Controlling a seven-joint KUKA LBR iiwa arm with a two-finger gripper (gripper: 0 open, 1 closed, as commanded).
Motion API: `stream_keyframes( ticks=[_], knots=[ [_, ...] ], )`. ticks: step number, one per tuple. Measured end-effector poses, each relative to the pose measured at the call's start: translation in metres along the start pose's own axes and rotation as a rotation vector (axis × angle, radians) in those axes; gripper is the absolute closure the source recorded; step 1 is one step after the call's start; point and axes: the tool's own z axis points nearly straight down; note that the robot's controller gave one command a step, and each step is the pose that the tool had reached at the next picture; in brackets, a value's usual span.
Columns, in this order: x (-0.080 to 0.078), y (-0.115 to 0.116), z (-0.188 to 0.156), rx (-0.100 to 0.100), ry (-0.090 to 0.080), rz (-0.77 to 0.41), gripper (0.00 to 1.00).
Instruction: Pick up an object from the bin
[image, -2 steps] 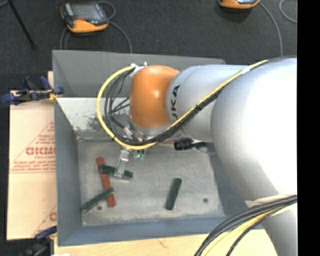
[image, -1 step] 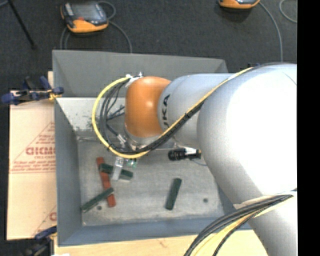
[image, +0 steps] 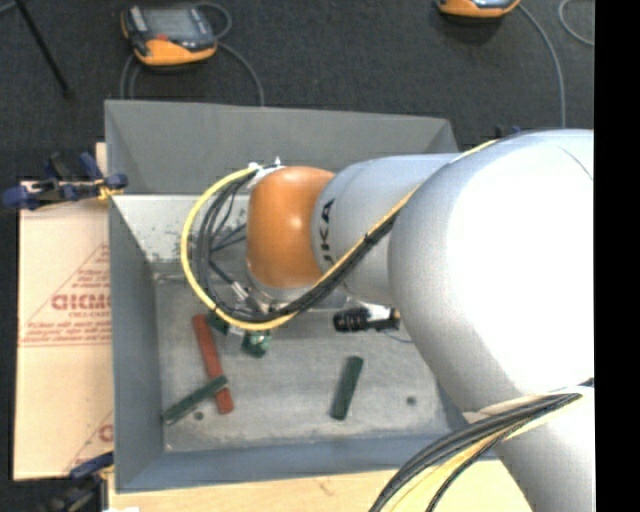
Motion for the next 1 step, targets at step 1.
stream_keyframes(
  ticks=[1],
  knots=[
    [0.0000, 0.0000, 0.0000, 0.000, 0.000, 0.000, 1.00]
  ],
)
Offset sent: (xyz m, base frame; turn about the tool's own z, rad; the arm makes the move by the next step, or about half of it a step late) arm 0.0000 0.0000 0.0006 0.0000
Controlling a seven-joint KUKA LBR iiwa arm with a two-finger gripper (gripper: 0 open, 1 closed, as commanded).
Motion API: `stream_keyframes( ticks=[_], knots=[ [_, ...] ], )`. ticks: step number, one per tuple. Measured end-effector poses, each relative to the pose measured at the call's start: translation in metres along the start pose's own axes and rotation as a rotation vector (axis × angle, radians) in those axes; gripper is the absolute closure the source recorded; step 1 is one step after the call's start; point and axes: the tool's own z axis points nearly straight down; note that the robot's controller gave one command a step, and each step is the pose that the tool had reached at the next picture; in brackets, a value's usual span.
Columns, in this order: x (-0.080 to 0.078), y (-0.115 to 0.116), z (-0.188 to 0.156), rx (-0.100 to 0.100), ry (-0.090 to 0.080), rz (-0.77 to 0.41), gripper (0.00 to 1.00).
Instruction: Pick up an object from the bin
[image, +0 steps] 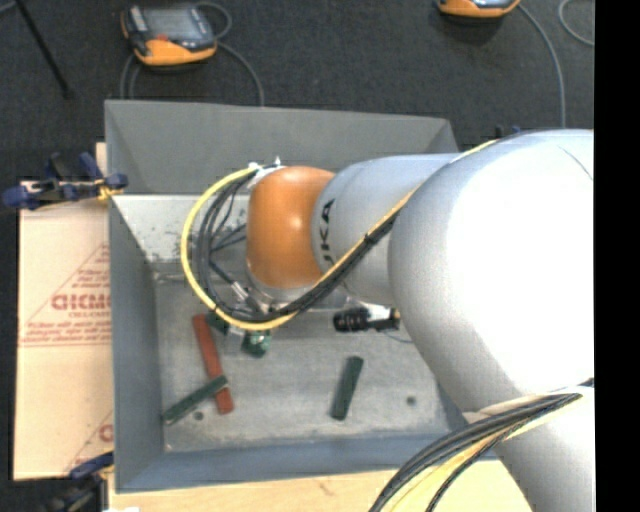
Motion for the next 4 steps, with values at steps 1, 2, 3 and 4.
stream_keyframes(
  ticks=[1, 2, 3, 4],
  knots=[
    [0.000, 0.000, 0.000, 0.000, 0.000, 0.000, 1.00],
    [0.000, -0.001, -0.003, 0.002, 0.005, 0.001, 1.00],
    [0.002, -0.001, -0.015, 0.007, 0.012, 0.001, 1.00],
    [0.001, -0.001, -0.035, 0.005, 0.011, 0.001, 1.00]
  ],
)
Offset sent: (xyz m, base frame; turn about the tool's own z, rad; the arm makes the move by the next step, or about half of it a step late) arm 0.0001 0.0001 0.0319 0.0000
